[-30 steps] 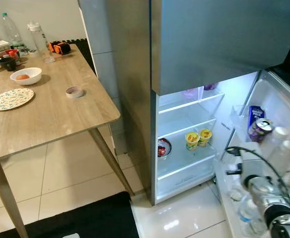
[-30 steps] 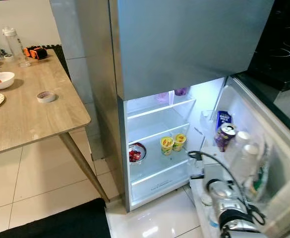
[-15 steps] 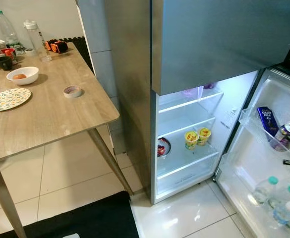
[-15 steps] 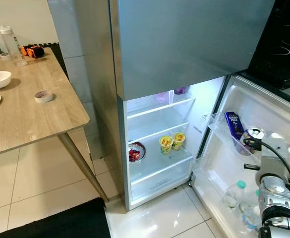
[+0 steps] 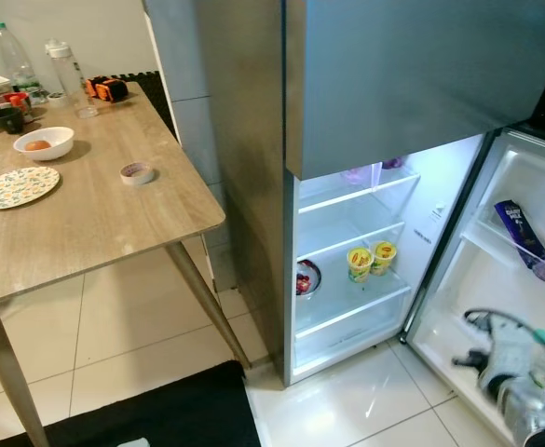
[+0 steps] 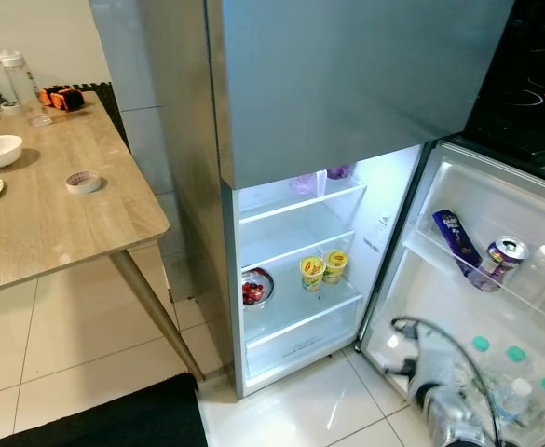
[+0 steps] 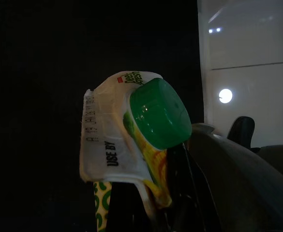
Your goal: Restocking fridge
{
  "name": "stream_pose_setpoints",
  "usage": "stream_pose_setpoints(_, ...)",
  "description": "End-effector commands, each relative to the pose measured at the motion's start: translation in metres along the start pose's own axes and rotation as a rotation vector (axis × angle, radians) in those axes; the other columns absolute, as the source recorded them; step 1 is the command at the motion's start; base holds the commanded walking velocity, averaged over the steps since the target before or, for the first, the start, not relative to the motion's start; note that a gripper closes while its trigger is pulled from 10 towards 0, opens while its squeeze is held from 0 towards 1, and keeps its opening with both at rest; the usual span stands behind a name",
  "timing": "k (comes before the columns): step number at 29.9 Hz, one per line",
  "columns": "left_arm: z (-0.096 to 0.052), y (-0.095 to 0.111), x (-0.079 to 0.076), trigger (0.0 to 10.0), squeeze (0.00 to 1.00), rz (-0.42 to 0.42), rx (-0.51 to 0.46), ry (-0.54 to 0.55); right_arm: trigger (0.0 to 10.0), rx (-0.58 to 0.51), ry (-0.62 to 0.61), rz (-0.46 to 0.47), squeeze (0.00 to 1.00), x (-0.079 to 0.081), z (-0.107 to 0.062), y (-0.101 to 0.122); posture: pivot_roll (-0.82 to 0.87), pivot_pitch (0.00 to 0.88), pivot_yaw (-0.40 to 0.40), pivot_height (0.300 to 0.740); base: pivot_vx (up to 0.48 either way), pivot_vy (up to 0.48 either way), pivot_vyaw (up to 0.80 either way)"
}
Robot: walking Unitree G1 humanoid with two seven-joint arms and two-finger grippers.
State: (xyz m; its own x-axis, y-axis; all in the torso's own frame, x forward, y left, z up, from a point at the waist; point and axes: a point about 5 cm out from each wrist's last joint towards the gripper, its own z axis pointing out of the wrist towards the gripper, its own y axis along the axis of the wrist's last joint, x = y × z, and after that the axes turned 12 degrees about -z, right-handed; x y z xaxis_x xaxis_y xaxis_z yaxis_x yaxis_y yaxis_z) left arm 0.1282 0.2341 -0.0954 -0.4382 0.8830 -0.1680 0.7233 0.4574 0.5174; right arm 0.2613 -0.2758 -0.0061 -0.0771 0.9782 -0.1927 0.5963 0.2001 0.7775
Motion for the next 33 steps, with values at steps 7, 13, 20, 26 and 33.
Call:
stream_pose_setpoints(7,-0.001,0.003,0.005,10.0,0.00,0.020,-0.004,0.008,10.0,0.345,0.097,-0.049,0.00,0.041,-0.028,-0.095,-0.04,0.013,0.012,0.740,0.000,0.000,0.00)
stream_pose_setpoints(13,-0.001,0.006,0.010,10.0,0.00,0.053,-0.013,0.039,10.0,0.448,0.132,-0.021,0.00,0.059,-0.044,-0.125,-0.05,0.013,0.016,0.740,0.000,0.000,-0.40)
stream_pose_setpoints(20,-0.005,0.022,0.031,10.0,0.00,0.296,-0.043,0.181,10.0,0.492,0.138,-0.004,0.00,0.065,-0.052,-0.139,-0.05,0.012,0.023,0.740,0.000,0.000,-0.80)
stream_pose_setpoints(26,-0.003,0.026,0.027,10.0,0.00,0.318,-0.055,0.191,10.0,0.513,0.141,-0.011,0.00,0.068,-0.055,-0.143,-0.05,0.000,0.028,0.740,0.000,0.000,-0.80)
stream_pose_setpoints(33,0.000,0.017,0.014,10.0,0.00,0.366,-0.035,0.154,10.0,0.524,0.155,-0.026,0.00,0.073,-0.056,-0.146,-0.05,0.000,0.032,0.740,0.000,0.000,-0.80)
